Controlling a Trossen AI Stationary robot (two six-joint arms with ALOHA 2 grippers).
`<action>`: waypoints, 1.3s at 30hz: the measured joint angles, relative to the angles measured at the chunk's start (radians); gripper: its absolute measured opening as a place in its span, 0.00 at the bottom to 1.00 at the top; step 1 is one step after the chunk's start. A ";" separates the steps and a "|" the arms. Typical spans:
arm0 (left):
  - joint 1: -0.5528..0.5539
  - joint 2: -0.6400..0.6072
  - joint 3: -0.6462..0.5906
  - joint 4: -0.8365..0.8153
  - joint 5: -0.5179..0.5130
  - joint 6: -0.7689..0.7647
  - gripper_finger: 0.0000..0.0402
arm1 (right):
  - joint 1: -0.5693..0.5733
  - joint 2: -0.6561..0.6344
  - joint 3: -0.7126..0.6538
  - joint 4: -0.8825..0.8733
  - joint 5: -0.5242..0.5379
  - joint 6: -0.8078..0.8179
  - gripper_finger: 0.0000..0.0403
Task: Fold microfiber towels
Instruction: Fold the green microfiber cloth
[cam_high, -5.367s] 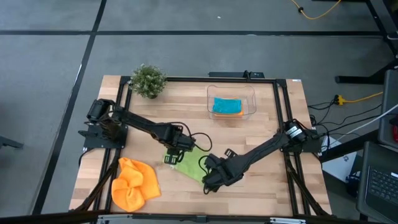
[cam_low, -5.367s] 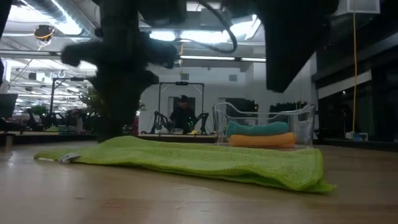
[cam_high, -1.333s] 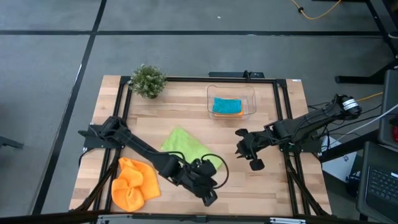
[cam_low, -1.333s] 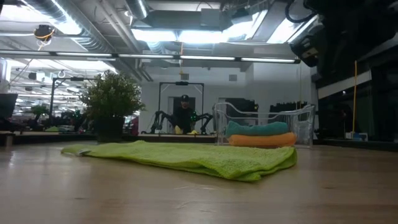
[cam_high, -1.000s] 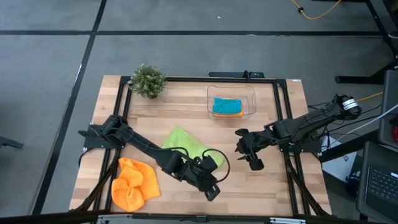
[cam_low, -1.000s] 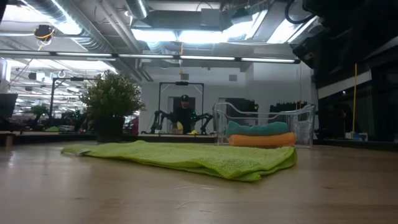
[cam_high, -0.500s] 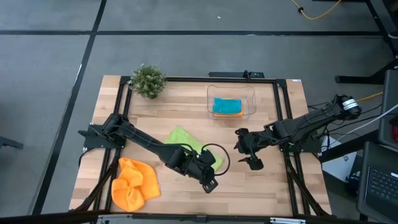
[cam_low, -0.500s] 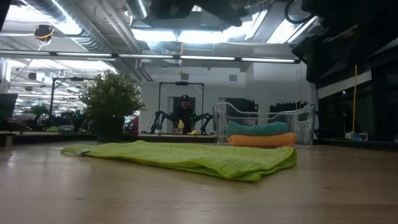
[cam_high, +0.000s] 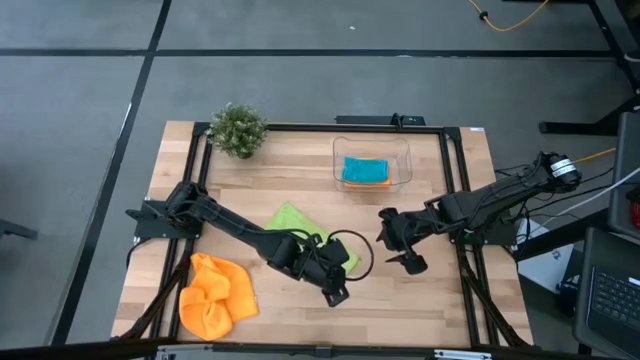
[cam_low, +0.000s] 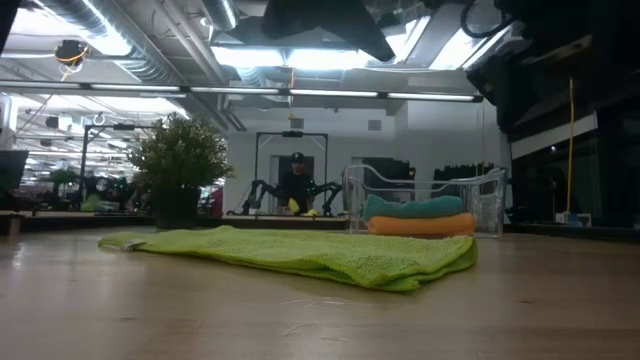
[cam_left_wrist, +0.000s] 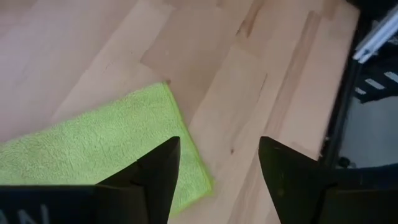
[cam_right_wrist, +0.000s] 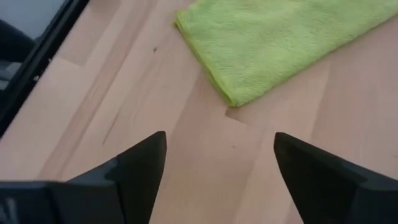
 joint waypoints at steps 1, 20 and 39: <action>-0.002 0.008 0.000 -0.002 -0.007 -0.003 0.53 | 0.000 0.004 0.000 0.001 -0.004 -0.008 0.74; -0.105 0.174 0.000 -0.046 -0.102 0.100 0.53 | -0.001 0.339 0.097 0.198 0.064 -0.131 0.74; -0.138 0.282 0.000 0.041 -0.115 0.145 0.53 | 0.053 0.540 0.156 0.218 0.091 -0.135 0.74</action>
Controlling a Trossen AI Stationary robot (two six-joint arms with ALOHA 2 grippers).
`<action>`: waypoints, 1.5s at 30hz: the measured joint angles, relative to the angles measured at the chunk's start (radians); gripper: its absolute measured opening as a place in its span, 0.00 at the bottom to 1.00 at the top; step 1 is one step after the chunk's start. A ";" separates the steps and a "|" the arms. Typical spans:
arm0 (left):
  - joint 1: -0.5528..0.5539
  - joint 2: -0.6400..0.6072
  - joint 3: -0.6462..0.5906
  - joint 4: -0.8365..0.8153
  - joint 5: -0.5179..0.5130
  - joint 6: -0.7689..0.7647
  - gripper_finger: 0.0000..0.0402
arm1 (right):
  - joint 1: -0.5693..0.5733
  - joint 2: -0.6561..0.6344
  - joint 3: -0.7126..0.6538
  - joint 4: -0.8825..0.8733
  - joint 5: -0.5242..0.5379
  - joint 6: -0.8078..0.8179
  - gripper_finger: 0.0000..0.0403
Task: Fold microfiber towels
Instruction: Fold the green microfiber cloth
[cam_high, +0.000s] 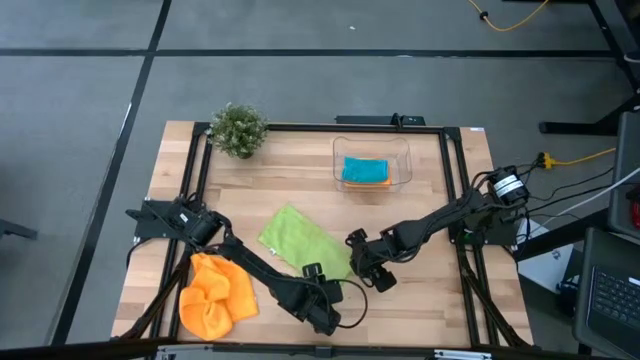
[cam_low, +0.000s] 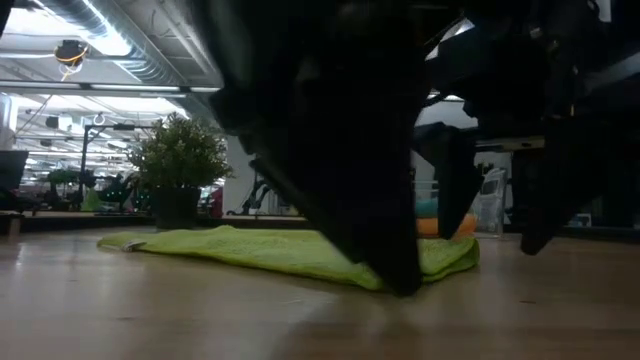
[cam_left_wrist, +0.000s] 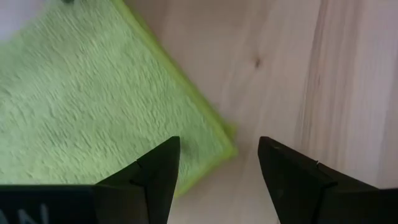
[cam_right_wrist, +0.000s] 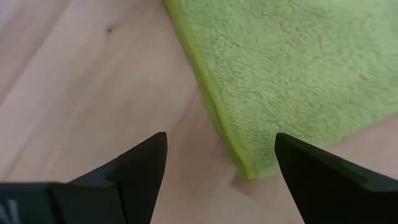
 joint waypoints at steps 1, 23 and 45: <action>0.000 0.000 0.000 0.011 -0.015 0.000 0.53 | 0.001 0.000 0.000 0.000 0.014 0.000 0.74; 0.041 -0.004 -0.065 0.072 0.074 0.018 0.53 | -0.031 0.081 0.004 -0.002 -0.028 -0.049 0.74; 0.048 -0.002 -0.092 0.083 0.056 -0.002 0.34 | -0.035 0.087 0.001 0.052 -0.016 -0.041 0.62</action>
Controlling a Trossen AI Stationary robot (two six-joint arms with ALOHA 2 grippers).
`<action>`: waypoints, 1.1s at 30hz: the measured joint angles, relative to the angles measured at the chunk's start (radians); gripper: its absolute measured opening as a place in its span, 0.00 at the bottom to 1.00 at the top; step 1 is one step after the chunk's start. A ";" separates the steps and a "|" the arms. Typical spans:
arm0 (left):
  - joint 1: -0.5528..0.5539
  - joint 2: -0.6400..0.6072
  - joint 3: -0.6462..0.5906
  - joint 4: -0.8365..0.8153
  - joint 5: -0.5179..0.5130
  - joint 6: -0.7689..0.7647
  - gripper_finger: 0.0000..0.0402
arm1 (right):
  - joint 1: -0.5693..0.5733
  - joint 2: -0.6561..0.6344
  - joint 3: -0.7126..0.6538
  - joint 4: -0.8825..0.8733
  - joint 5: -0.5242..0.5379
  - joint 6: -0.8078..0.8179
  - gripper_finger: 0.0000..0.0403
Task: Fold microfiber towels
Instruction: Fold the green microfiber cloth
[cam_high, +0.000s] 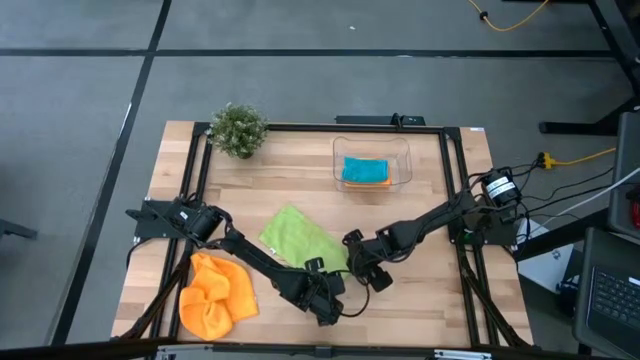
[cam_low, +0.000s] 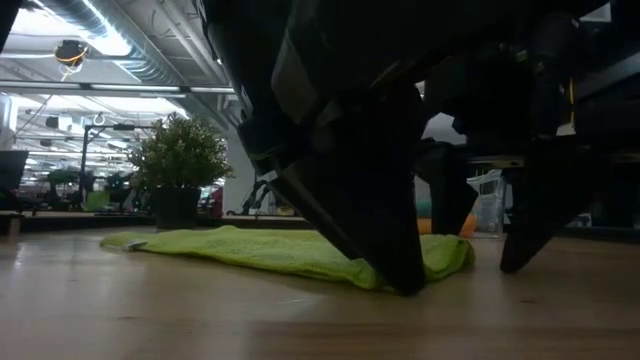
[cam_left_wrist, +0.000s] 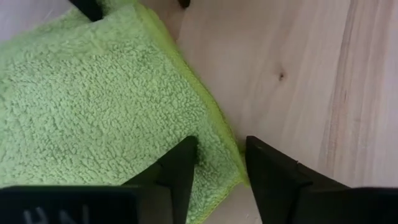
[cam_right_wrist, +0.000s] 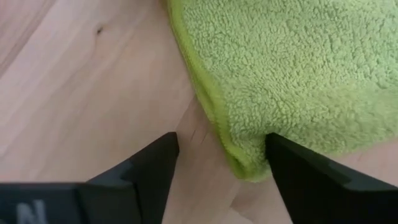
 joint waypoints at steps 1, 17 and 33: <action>0.000 0.000 0.000 0.000 0.000 -0.001 0.33 | 0.000 0.000 0.000 -0.005 0.000 0.009 0.59; -0.021 0.000 0.003 -0.004 0.004 -0.118 0.02 | -0.003 0.002 0.000 -0.009 0.042 0.219 0.03; -0.020 0.012 0.170 -0.034 0.144 -0.036 0.00 | 0.033 -0.120 -0.004 -0.145 -0.190 0.530 0.01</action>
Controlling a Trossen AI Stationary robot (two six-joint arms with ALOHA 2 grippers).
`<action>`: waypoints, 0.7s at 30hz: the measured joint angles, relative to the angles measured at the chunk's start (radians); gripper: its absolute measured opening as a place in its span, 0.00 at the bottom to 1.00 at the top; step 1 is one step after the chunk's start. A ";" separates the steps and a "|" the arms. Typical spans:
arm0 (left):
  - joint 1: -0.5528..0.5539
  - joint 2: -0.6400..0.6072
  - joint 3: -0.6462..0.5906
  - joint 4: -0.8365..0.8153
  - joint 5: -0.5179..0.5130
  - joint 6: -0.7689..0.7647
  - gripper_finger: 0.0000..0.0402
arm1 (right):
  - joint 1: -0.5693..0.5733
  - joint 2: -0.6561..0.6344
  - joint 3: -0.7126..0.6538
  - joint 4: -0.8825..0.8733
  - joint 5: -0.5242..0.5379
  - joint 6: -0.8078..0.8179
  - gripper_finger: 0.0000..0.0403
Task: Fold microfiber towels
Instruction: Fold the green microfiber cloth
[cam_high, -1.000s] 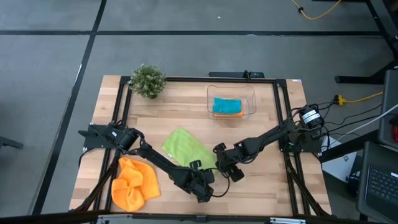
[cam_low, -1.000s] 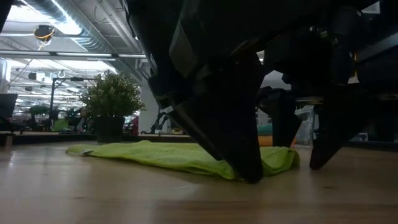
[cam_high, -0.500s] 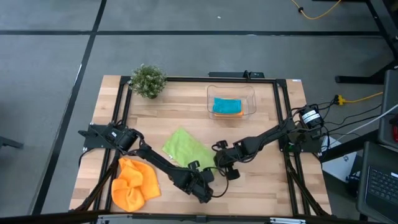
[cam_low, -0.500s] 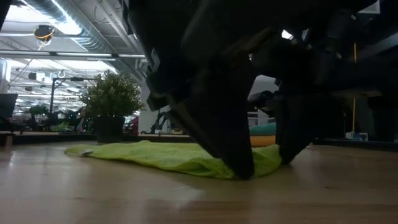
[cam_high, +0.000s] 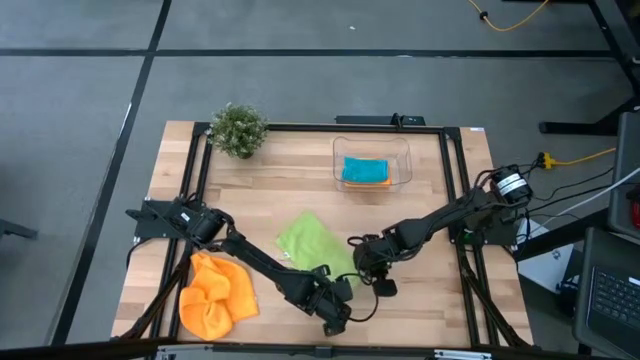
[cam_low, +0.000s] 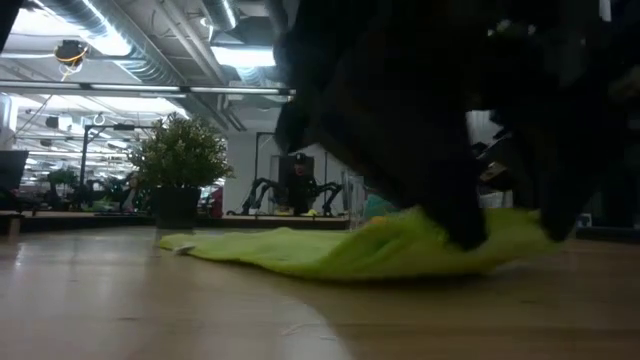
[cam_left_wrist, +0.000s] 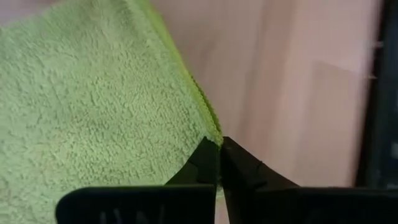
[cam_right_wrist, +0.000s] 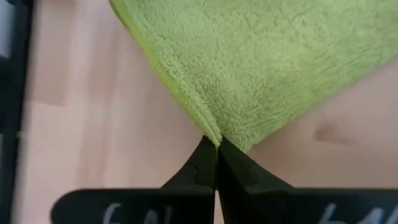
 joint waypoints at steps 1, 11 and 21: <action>0.000 -0.001 0.009 0.001 0.018 0.016 0.00 | 0.007 -0.008 0.000 0.001 -0.011 0.023 0.00; -0.003 -0.004 0.167 -0.190 0.042 0.132 0.00 | 0.065 -0.048 0.096 -0.119 0.004 0.090 0.00; -0.003 -0.006 0.266 -0.454 -0.038 0.149 0.00 | 0.004 -0.048 0.294 -0.268 0.180 -0.119 0.00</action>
